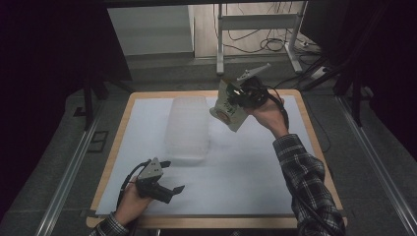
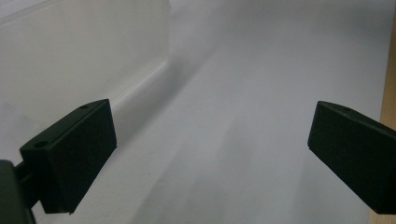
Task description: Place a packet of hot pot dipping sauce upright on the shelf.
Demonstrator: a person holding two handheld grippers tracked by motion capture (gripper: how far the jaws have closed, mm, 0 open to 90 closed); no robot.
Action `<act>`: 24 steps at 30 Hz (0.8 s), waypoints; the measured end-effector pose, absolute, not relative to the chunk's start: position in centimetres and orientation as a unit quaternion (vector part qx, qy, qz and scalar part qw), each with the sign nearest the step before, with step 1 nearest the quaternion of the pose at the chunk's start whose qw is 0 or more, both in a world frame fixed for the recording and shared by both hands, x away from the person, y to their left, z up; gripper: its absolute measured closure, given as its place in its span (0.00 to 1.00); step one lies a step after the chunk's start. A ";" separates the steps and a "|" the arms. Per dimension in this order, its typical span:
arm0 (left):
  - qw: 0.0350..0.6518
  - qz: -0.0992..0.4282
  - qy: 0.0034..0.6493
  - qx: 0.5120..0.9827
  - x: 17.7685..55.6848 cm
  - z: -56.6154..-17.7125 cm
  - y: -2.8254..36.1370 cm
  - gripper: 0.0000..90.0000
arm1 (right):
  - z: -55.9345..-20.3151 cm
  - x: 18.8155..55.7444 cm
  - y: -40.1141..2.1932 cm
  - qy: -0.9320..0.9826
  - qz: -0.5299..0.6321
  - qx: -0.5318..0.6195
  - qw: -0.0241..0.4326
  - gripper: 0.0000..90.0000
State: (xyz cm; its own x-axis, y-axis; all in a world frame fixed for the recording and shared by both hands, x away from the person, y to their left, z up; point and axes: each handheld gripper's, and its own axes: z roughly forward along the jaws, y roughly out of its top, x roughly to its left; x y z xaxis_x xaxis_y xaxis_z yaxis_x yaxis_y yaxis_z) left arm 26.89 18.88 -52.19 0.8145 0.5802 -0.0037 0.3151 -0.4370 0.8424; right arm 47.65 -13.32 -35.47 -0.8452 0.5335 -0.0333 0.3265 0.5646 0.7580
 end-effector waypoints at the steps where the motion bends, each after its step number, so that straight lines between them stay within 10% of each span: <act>1: 0.460 0.145 0.268 0.834 26.9 -52.2 18.9 0.01 | -35.5 47.8 -13.0 0.876 0.395 0.244 0.129 0.99; 24: 0.459 0.143 0.266 0.836 26.9 -52.2 18.9 0.01 | -37.3 51.8 -7.1 0.921 0.331 0.176 0.107 0.99</act>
State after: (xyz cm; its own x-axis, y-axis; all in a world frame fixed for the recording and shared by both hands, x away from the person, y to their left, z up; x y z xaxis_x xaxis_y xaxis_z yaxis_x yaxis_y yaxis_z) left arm 26.88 18.89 -52.20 0.8179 0.5754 -0.0044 0.3121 -0.4373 0.8435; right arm 51.75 -7.09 -37.33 -0.9149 0.3957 -0.0796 0.2542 0.7182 0.6478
